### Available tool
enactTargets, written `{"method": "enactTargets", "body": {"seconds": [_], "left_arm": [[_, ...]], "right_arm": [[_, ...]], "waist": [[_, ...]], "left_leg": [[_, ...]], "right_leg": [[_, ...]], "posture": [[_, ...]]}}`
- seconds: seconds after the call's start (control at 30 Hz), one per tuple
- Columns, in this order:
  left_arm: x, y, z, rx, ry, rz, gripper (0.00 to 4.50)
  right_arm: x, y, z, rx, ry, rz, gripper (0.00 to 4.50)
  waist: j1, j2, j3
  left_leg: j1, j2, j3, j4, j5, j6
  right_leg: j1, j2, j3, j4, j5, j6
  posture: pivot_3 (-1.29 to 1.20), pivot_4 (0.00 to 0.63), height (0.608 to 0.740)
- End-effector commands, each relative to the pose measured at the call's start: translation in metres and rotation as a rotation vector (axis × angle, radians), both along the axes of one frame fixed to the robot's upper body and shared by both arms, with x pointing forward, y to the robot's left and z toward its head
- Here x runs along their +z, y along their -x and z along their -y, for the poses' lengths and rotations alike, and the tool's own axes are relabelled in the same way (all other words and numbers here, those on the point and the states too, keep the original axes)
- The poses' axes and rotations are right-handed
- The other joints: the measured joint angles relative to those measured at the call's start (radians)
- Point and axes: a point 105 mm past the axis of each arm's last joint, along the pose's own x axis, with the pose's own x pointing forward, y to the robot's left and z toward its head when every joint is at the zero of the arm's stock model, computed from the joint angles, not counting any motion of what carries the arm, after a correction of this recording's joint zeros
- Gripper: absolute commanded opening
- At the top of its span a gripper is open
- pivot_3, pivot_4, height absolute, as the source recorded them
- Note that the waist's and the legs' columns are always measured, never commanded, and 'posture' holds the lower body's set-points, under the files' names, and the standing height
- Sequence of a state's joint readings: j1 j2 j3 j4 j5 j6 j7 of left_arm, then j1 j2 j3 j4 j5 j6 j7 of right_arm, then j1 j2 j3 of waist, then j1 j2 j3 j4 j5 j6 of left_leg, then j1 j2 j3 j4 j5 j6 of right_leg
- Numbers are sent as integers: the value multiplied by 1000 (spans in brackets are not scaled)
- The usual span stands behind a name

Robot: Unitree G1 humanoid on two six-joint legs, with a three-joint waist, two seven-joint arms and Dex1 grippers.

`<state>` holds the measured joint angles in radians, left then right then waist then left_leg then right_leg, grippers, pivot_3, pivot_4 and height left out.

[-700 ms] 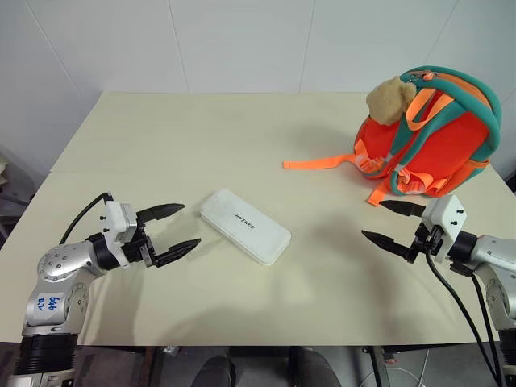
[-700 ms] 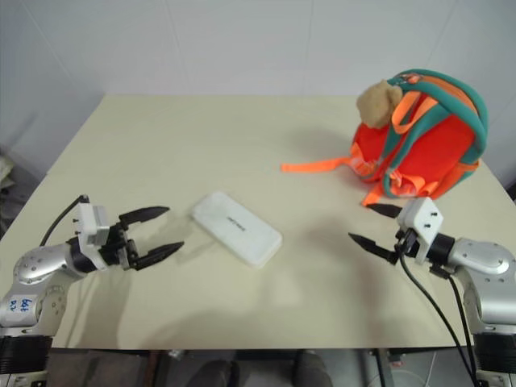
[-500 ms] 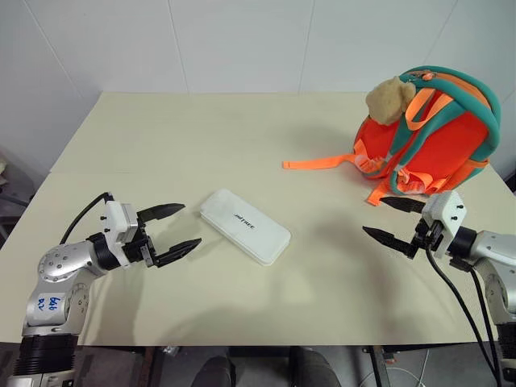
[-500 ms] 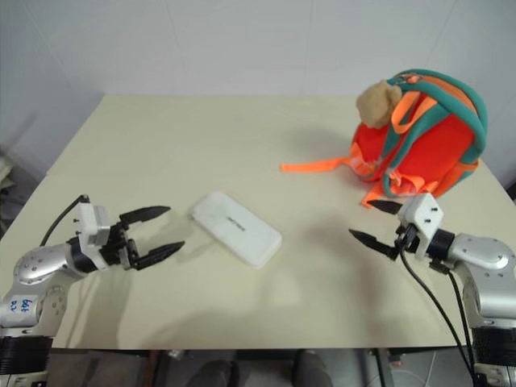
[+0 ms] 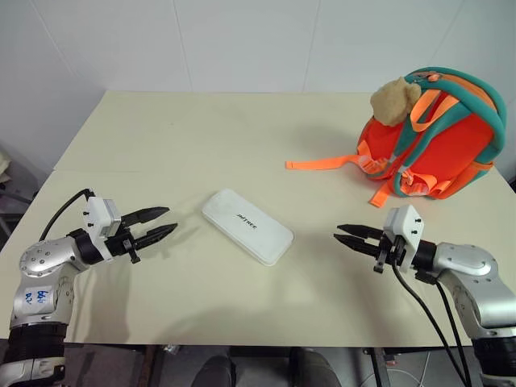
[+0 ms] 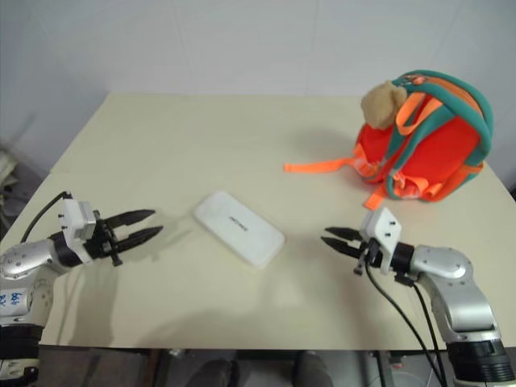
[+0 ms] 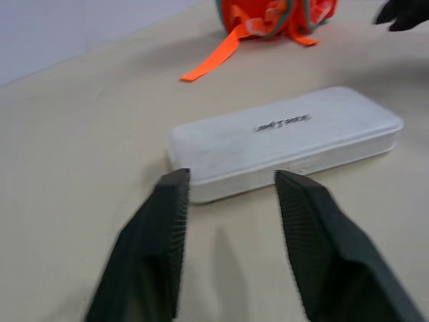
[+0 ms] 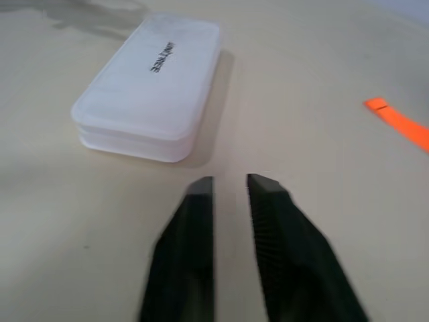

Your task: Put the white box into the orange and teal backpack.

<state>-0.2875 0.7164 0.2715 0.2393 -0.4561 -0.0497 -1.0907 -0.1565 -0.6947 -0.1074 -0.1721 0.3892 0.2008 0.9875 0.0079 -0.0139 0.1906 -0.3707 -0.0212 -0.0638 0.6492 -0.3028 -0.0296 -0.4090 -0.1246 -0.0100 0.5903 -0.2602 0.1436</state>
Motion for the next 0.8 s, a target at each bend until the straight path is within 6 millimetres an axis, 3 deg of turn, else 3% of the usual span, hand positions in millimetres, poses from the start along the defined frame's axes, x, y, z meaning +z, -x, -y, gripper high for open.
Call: {"method": "enactTargets", "body": {"seconds": [0.03, 0.13, 0.27, 0.47, 0.8], "left_arm": [[8, -13, -5, 7, -37, 33, 720], [7, -35, -6, 40, -25, 10, 0], [1, -62, 0, 83, -27, -41, 0], [-13, -84, 17, 87, -54, -92, 0], [-23, -101, 41, 112, 12, -105, 0]], "right_arm": [[-3, 7, -16, 11, -10, -14, 126], [-19, 9, -31, -3, -6, -88, 120], [-33, 6, -49, -27, -13, -153, 120], [-43, -5, -62, -71, -20, -194, 120], [-50, -6, -74, -55, -25, -224, 120]], "waist": [[2, 0, 0], [3, -1, 0], [2, -1, -1], [-9, -1, -1], [-9, -3, -1]], "left_leg": [[0, 0, 0, 0, 0, 0], [1, 0, 0, 0, 0, 0], [0, 0, 0, 0, 0, 0], [-1, 0, 0, 0, 0, 0], [-2, 1, 2, 1, 0, 0]], "right_leg": [[0, 0, 0, 0, 0, 0], [0, 1, 0, 1, 0, -1], [0, 1, 0, 1, 1, 0], [-1, 2, 0, 3, 1, 1], [-1, 3, 0, 2, 1, 1]], "posture": [[0, 150, 740], [0, 150, 740], [0, 150, 740], [0, 150, 740], [0, 150, 740]]}}
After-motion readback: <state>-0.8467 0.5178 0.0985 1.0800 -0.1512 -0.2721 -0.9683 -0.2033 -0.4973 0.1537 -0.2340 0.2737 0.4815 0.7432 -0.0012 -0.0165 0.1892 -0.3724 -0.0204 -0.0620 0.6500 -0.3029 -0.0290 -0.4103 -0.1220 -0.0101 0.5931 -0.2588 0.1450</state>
